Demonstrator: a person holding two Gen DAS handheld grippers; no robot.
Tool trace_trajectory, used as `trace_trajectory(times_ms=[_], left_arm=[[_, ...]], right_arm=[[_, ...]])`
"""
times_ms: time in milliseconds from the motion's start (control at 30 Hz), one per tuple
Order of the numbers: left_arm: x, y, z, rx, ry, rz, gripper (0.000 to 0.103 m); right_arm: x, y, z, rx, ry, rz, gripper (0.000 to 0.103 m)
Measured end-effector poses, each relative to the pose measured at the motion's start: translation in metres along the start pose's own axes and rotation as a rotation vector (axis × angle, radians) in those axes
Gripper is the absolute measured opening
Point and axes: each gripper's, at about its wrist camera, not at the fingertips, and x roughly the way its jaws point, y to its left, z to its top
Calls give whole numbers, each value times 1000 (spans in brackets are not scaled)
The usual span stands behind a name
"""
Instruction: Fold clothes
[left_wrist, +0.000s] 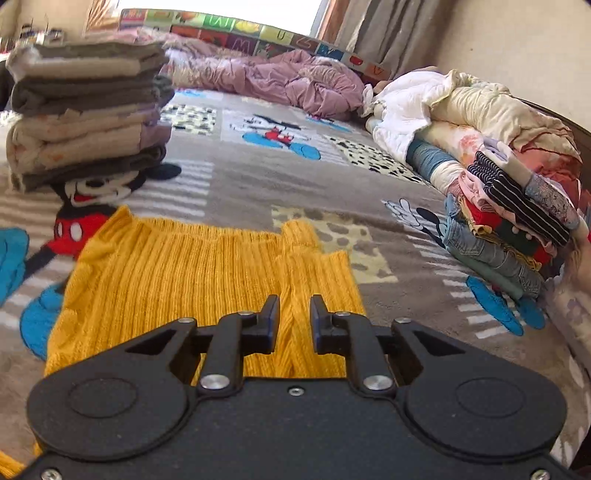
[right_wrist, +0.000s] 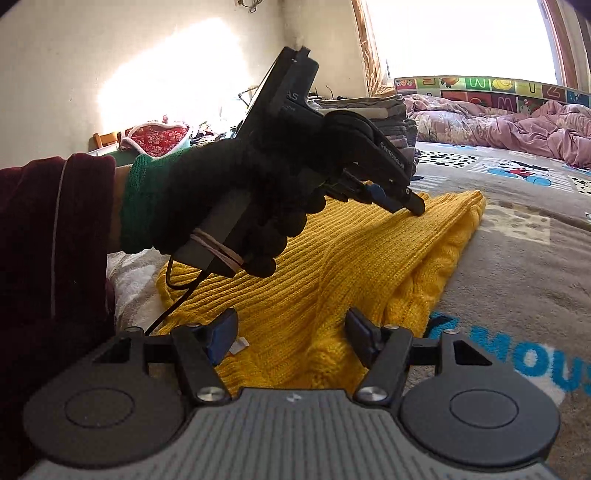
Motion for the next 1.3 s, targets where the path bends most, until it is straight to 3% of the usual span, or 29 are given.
trace_trajectory(times_ms=[133, 233, 367, 500, 533, 600, 767, 833, 900, 1067, 1167, 1300], left_arm=[[17, -23, 5, 146, 27, 30, 13], [60, -34, -1, 222, 175, 112, 15], [70, -28, 2, 159, 204, 156, 22], [58, -36, 4, 163, 187, 168, 24], [45, -34, 6, 144, 160, 158, 27], [16, -29, 8, 98, 95, 136, 48], [-68, 16, -15, -66, -5, 144, 48], [-103, 39, -33, -145, -42, 167, 49], [-136, 63, -53, -229, -80, 197, 57], [-204, 119, -108, -428, -166, 298, 57], [-228, 154, -138, -582, -191, 339, 57], [-241, 183, -155, -682, -206, 331, 57]], right_arm=[[-2, 2, -1, -2, 0, 5, 65], [-2, 1, -1, 6, 4, 14, 65], [2, 5, 0, -38, 31, -6, 66], [2, 7, 0, -42, 39, -11, 66], [-1, 8, 1, -40, 25, -8, 66], [-10, 11, 1, -31, -16, 7, 66], [-30, 18, 0, -16, -66, 0, 66], [-38, 19, 0, 2, -96, -20, 66], [-46, 17, 3, 37, -146, -38, 66], [-50, 15, 11, 115, -237, -111, 66], [-42, 17, 14, 114, -253, -146, 65], [-26, 41, 14, 47, -204, -141, 65]])
